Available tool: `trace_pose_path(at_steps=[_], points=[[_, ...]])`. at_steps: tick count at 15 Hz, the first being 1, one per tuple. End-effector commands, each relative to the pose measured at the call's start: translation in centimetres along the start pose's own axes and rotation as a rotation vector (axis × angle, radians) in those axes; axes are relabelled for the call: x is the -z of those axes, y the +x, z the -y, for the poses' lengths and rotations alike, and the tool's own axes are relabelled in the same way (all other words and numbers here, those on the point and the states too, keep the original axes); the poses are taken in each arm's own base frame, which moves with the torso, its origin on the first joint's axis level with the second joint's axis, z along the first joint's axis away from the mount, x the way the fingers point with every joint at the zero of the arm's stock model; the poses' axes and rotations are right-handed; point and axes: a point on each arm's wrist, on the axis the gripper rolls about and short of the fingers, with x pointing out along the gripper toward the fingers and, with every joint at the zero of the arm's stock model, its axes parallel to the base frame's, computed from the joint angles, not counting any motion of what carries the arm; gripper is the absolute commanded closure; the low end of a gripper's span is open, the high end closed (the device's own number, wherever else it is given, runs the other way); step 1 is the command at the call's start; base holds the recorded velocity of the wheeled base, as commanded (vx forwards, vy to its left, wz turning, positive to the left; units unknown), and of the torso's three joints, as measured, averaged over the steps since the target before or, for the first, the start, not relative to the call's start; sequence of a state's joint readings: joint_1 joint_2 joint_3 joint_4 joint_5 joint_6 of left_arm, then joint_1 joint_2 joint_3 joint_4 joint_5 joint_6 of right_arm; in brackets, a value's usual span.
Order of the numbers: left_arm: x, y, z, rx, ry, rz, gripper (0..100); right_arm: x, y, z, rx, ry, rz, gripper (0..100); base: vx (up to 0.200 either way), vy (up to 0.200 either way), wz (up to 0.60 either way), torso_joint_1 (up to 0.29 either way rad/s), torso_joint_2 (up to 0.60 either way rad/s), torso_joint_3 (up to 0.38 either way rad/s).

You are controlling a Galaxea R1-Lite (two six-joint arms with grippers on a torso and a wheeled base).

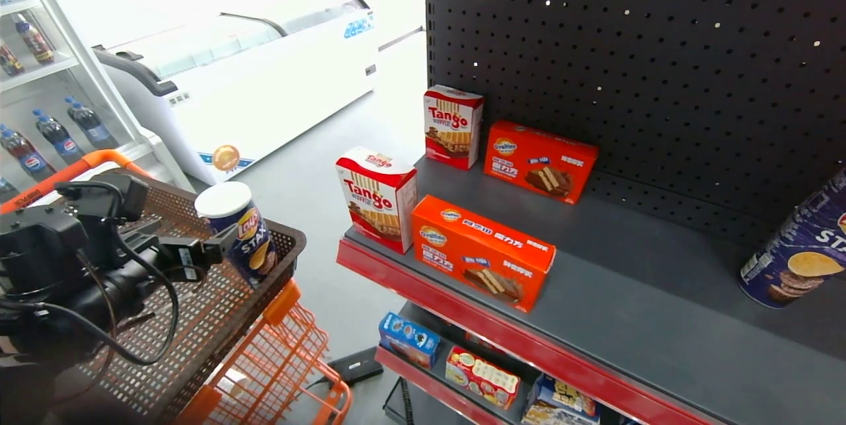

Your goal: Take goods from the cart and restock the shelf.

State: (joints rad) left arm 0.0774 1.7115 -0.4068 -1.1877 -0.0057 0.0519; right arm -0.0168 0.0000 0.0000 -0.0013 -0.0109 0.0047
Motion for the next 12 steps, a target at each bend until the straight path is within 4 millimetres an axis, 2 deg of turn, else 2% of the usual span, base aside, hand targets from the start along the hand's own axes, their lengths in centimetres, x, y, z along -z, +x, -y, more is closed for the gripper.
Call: trace_pose_path(at_steps=[1,6,12], points=[[3.6,3.2,0.2,0.005,-0.001,-0.050,0,0.0,0.0,0.0,0.000,0.000,0.000,0,0.000,0.000,0.00,0.000,0.00,0.000],[5.4,6.3,0.5,0.008,0.001,0.013,0,0.0,0.0,0.0,0.000,0.000,0.000,0,0.000,0.000,0.00,0.000,0.00,0.000],[5.7,10.0,1.1,0.021,0.004,0.081,0,0.0,0.0,0.0,0.000,0.000,0.000,0,0.000,0.000,0.00,0.000,0.00,0.000]])
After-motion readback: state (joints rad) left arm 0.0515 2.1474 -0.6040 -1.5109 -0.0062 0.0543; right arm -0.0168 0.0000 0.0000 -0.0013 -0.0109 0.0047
